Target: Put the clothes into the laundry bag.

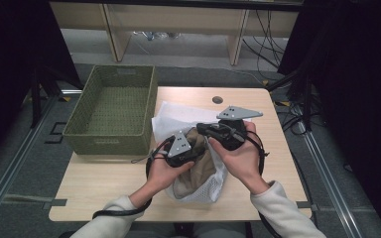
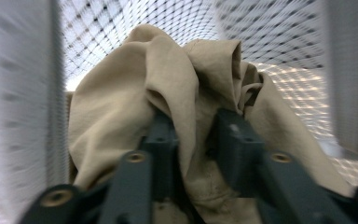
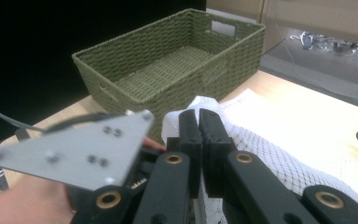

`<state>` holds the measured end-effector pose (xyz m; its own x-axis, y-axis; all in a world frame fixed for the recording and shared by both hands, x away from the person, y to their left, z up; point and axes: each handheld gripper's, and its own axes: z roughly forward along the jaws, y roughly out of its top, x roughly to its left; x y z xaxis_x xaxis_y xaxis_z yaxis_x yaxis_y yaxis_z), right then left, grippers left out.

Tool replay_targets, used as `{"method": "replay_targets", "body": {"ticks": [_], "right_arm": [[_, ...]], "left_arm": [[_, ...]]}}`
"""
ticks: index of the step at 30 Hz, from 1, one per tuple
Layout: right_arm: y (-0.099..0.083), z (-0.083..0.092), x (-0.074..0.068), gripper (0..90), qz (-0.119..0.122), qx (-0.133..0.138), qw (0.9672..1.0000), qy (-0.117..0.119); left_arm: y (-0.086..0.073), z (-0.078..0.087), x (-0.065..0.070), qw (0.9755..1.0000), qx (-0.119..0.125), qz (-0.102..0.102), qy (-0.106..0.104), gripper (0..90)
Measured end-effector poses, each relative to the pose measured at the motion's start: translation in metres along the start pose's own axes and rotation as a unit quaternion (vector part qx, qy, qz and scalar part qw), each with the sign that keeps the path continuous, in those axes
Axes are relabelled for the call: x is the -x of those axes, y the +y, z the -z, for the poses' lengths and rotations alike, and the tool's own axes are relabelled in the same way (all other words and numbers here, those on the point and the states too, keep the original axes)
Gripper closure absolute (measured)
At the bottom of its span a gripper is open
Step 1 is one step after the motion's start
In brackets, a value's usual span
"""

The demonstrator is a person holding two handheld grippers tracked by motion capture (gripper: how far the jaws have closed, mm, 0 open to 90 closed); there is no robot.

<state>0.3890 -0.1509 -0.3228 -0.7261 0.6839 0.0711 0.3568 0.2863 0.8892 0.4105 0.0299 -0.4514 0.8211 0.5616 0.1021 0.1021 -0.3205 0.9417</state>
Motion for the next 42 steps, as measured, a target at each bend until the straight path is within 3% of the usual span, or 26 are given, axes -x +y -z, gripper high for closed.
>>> {"method": "replay_targets", "body": {"ticks": [1,5,6,7,11,15,20,23,26,32,38,42], "right_arm": [[-0.001,0.001,-0.001,89.7,-0.018,-0.005,0.9998,-0.001],[-0.003,-0.001,0.001,89.7,-0.006,-0.005,1.0000,0.002],[-0.003,0.000,0.000,89.7,-0.013,-0.009,0.9999,0.001],[-0.003,-0.001,0.001,89.7,-0.003,-0.004,1.0000,0.001],[-0.003,-0.001,0.001,89.7,-0.006,-0.002,1.0000,0.003],[-0.003,-0.001,0.001,89.7,-0.010,-0.004,0.9999,0.001],[-0.002,0.000,0.000,89.7,-0.010,-0.009,0.9999,0.001],[-0.002,0.000,0.001,89.7,-0.002,-0.001,1.0000,-0.005],[-0.002,0.000,0.000,89.7,-0.009,-0.002,0.9999,0.004],[-0.002,0.000,-0.001,89.7,-0.008,-0.006,0.9999,0.002],[-0.001,0.001,-0.002,89.7,-0.006,-0.007,1.0000,0.001],[-0.001,0.000,-0.002,89.7,-0.007,-0.006,1.0000,0.002]], "left_arm": [[0.001,0.003,0.001,1.0000,-0.001,-0.004,0.001,58.9],[0.000,0.019,0.001,0.9999,-0.003,-0.014,0.000,45.5],[0.000,0.023,0.001,0.9999,-0.005,-0.016,0.000,43.9],[-0.001,0.028,0.000,0.9997,-0.005,-0.022,-0.003,42.2],[-0.005,0.043,-0.005,0.9998,-0.003,-0.020,0.006,40.4],[-0.010,0.051,-0.007,0.9997,-0.016,-0.015,0.007,40.4],[-0.017,0.049,-0.006,0.9994,-0.030,-0.017,0.004,39.2],[-0.018,0.047,-0.003,0.9995,-0.029,-0.013,0.000,39.1],[-0.016,0.048,0.001,0.9997,-0.021,-0.014,-0.007,37.6],[-0.012,0.054,0.009,0.9998,-0.002,0.001,-0.020,25.9],[-0.012,0.052,0.021,0.9992,-0.004,-0.011,-0.037,18.6],[-0.022,0.039,0.029,0.9980,-0.039,-0.026,-0.042,16.2]]}}
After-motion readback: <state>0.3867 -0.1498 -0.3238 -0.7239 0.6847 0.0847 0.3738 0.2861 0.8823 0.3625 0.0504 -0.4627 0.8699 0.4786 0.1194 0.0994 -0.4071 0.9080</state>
